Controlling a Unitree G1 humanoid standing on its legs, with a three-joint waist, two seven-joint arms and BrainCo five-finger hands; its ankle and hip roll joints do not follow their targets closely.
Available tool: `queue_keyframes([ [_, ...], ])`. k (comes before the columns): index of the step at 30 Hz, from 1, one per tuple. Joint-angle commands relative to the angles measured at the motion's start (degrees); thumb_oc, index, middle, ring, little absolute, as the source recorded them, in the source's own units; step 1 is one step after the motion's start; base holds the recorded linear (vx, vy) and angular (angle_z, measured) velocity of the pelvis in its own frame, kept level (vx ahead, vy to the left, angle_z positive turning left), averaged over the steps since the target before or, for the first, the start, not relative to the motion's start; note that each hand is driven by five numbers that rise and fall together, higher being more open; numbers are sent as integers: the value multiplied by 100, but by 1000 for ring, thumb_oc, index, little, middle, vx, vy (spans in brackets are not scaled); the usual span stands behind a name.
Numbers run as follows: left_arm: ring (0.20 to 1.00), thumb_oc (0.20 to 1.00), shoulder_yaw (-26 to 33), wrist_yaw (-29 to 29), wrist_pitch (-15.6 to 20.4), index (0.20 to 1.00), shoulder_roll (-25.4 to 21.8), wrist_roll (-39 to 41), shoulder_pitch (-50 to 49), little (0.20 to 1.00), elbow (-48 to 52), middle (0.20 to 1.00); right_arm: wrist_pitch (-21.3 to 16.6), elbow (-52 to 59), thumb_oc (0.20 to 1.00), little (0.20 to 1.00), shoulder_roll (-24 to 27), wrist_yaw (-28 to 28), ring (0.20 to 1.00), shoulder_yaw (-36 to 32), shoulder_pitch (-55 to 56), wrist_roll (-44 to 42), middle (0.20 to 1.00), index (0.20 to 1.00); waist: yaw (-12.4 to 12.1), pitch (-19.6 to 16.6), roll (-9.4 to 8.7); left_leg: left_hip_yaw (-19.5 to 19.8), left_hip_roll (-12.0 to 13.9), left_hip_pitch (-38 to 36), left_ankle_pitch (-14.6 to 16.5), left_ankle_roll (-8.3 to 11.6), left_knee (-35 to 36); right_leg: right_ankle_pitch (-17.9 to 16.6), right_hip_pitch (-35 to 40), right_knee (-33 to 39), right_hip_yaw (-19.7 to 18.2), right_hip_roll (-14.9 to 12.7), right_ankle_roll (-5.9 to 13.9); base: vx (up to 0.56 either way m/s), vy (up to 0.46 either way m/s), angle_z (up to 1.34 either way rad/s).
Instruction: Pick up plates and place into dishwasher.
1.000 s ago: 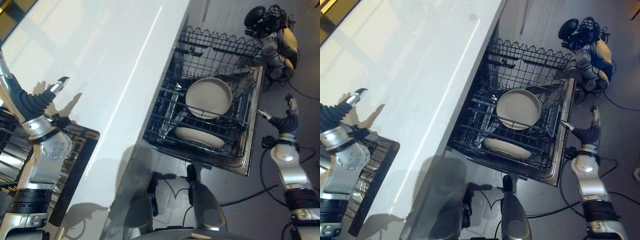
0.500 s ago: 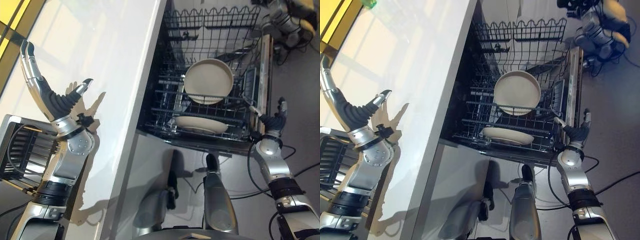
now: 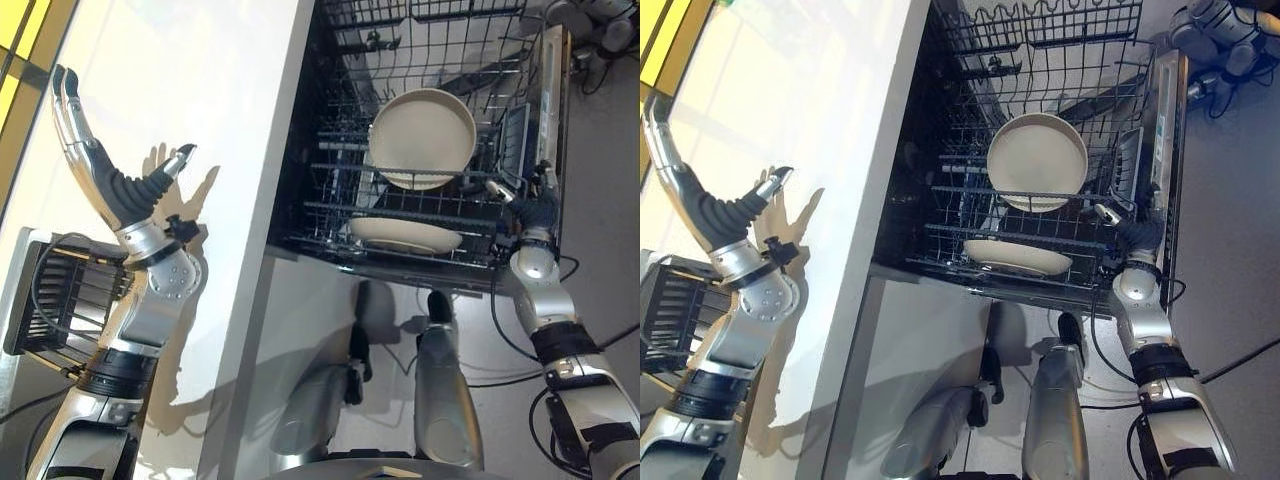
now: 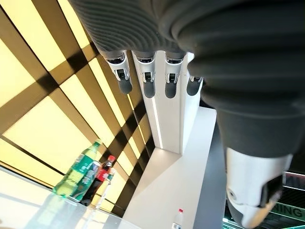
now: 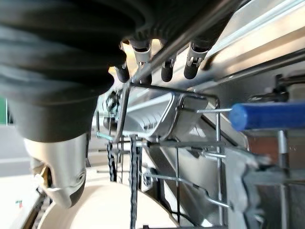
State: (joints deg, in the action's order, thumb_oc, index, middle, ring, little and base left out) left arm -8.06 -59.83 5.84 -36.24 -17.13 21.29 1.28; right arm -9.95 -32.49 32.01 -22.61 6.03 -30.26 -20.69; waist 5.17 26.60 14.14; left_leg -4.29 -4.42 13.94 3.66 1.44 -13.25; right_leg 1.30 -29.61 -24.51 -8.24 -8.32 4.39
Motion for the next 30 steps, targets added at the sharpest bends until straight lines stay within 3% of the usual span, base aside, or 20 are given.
queue_keyframes([
  [1, 1000, 1000, -62, -236, -68, 1000, 148, 115, 28, 1000, 207, 1000, -246, 149, 1000, 1000, -145, 352, 1000, 434, -502, 31, 1000, 1000, -55, 48, 111, 140, -404, 816, 479, -167, -1118, -18, 312, 481, 217, -450, 57, 43, 142, -9],
  [21, 1000, 1000, -95, -358, 101, 1000, 394, 320, -386, 1000, 304, 1000, 150, 693, 1000, 1000, -720, 554, 1000, 1042, -851, 332, 1000, 1000, -508, -103, 345, 180, -684, 859, 447, -237, -1013, -100, 335, 499, 486, -899, 14, 33, 103, 6],
  [30, 1000, 1000, -31, -165, 325, 1000, 324, 540, -683, 1000, 294, 1000, 376, 552, 1000, 1000, -1022, 785, 1000, 1438, -1367, 276, 1000, 1000, -988, -459, 389, 360, -790, 574, 410, -236, -860, -124, 822, 664, 884, -1227, 14, 87, 62, 20],
])
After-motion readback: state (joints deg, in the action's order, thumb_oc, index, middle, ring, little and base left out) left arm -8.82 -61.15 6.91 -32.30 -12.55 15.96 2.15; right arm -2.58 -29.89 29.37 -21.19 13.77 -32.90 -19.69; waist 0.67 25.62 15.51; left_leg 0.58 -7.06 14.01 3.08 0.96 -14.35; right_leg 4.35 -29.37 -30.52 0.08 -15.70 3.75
